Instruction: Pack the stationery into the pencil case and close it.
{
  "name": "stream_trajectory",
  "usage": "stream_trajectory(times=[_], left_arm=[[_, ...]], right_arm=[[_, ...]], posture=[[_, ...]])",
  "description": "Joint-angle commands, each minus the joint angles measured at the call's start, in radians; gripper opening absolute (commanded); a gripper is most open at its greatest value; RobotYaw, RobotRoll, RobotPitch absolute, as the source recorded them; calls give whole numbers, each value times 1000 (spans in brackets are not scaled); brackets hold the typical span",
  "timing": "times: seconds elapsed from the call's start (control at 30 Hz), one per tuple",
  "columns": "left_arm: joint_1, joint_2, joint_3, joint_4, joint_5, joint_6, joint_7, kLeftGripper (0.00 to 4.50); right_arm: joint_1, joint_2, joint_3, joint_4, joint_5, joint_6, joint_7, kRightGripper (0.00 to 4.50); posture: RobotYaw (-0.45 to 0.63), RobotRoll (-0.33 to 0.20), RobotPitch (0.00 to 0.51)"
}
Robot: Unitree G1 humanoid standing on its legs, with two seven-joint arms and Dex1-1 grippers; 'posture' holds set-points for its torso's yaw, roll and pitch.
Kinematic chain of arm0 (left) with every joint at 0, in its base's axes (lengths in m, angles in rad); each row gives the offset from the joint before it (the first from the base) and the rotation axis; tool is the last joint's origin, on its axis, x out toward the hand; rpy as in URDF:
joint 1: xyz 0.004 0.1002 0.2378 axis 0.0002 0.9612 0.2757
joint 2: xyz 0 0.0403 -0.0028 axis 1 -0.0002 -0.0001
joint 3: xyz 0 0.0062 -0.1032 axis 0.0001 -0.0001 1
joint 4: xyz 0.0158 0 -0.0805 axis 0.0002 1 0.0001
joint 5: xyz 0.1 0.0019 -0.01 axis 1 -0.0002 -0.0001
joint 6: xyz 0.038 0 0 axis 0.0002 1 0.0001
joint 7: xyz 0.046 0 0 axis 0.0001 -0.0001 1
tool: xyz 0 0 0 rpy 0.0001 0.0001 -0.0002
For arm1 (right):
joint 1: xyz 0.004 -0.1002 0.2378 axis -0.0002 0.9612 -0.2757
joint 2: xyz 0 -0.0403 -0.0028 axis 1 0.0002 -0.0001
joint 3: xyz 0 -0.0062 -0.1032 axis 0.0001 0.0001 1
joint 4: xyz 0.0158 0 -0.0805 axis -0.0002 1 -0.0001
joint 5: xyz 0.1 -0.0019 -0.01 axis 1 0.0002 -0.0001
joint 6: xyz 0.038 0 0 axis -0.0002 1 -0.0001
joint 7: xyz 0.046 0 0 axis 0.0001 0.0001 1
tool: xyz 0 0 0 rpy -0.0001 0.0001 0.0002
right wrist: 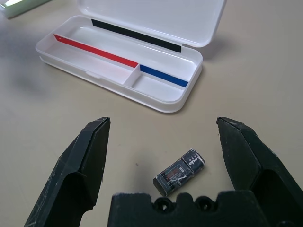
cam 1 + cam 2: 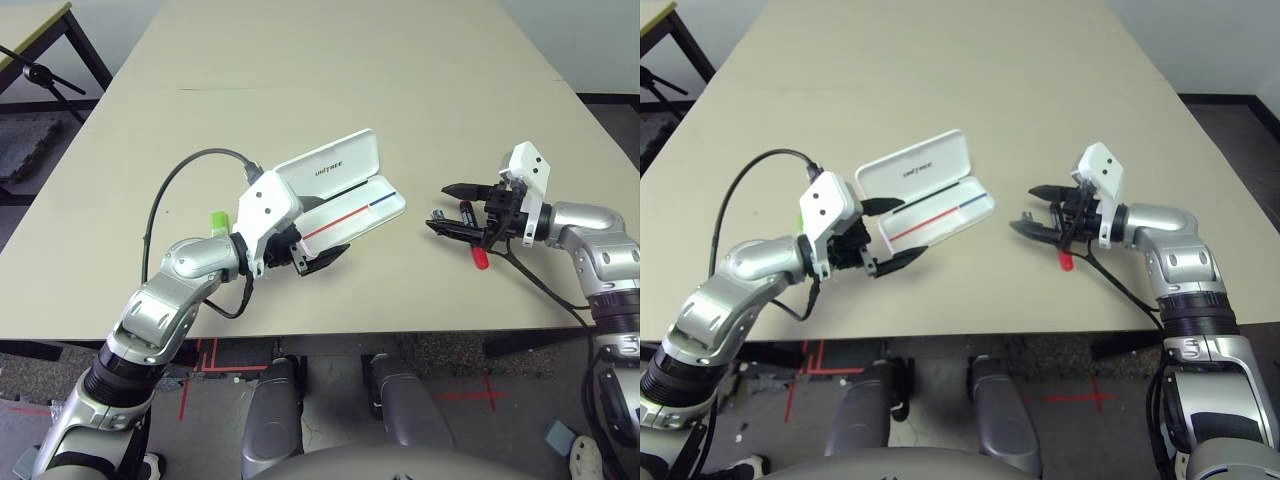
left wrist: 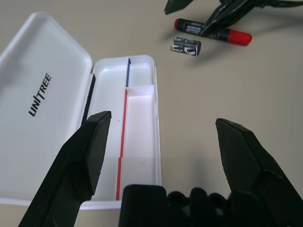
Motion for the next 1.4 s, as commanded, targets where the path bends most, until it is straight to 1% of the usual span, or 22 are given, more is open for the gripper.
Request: stream_trajectory(times=[0.03, 0.17, 0.3, 0.6, 0.8, 0.87, 0.93, 1.0, 1.03, 1.1, 1.13, 1.17, 1.2, 1.23, 1.3, 1.4], left_arm=[[-14, 10, -69, 32, 54, 29, -31, 4462], [-31, -2, -115, 67, 92, 34, -49, 4462], [-36, -4, -129, 88, 115, 48, -62, 4462], [-40, -6, -140, 89, 126, 113, -107, 4462], [-43, -18, -131, 92, 110, 147, -121, 4462], [-48, -23, -127, 100, 107, 153, -123, 4071], [-55, -26, -124, 114, 108, 151, -125, 3532], [-67, -28, -118, 132, 105, 151, -129, 2736], [-74, -29, -115, 142, 104, 150, -131, 2407], [-88, -30, -111, 162, 105, 146, -137, 1483], [-94, -30, -110, 171, 107, 143, -140, 1185], [-102, -29, -108, 183, 109, 139, -144, 817], [-111, -27, -107, 195, 112, 131, -148, 354], [-117, -26, -107, 203, 115, 125, -152, 26], [-124, -27, -104, 212, 120, 112, -160, 26], [-132, -7, -90, 190, 104, 93, -202, 26]], right_arm=[[1, 6, -2, -24, 6, -2, -11, 4500], [3, 6, 0, -38, 9, 1, -16, 4500], [9, 4, 0, -55, 12, 8, -21, 4500], [15, 5, -4, -57, 11, 0, -32, 4500], [18, 6, -3, -60, 12, -3, -37, 4500], [28, -3, -2, -78, 19, 12, -25, 4500], [42, -19, 0, -98, 28, 32, -8, 4500], [60, -43, -1, -124, 42, 63, 15, 4500], [68, -55, -2, -138, 50, 80, 26, 4500], [81, -75, -3, -162, 63, 110, 43, 4500], [85, -84, -2, -174, 69, 123, 48, 4500], [91, -93, -2, -187, 77, 137, 55, 4500], [95, -101, -2, -198, 83, 149, 60, 4500], [98, -105, -2, -205, 87, 156, 62, 4500], [102, -110, -1, -218, 93, 170, 63, 4500], [108, -119, 1, -241, 103, 194, 69, 4500]], posture=[[-67, 0, 172], [-75, 0, 172], [-87, 0, 171], [-97, 0, 170], [-102, 0, 170], [-105, 0, 168], [-107, 0, 166], [-111, 0, 162], [-113, 0, 161], [-116, 0, 158], [-118, 0, 157], [-120, 0, 155], [-123, 0, 152], [-124, 0, 151], [-127, 0, 149], [-126, 0, 147]])
